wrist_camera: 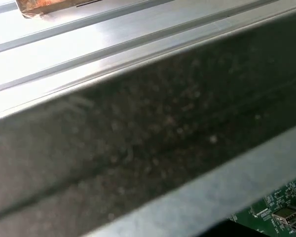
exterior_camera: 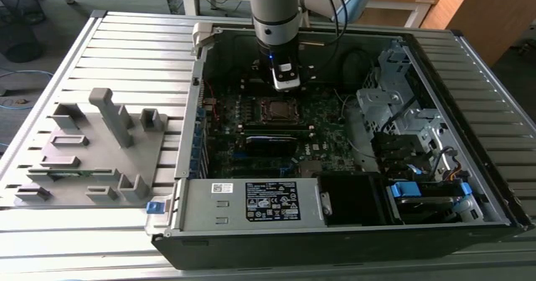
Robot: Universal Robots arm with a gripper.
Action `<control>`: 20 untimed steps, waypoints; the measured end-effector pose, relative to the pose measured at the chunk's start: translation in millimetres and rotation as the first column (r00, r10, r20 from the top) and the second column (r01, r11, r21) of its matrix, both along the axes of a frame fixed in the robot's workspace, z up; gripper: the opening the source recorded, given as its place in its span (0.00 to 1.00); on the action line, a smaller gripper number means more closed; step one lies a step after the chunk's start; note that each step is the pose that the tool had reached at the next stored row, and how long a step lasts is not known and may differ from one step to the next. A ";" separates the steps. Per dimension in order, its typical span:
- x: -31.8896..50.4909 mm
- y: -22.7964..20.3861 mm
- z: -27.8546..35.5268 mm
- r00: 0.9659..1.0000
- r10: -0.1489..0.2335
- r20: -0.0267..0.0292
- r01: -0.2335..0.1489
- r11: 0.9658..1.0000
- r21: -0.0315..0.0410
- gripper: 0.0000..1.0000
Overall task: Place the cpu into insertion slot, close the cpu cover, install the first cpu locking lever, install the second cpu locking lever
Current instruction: 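Install the first cpu locking lever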
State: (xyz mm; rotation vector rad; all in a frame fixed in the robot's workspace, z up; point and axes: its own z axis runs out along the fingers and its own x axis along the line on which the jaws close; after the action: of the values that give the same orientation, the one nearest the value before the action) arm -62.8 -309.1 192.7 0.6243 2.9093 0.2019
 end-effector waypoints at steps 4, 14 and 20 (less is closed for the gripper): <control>0.0 0.1 0.2 1.000 0.000 0.000 0.000 1.000 0.000 0.11; 0.0 0.2 6.8 1.000 0.000 0.001 0.000 1.000 0.000 0.11; -1.1 1.3 6.8 1.000 0.000 0.006 0.000 1.000 0.009 0.11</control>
State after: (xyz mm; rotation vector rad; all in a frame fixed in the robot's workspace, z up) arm -63.9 -307.7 199.5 0.6242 2.9039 0.2163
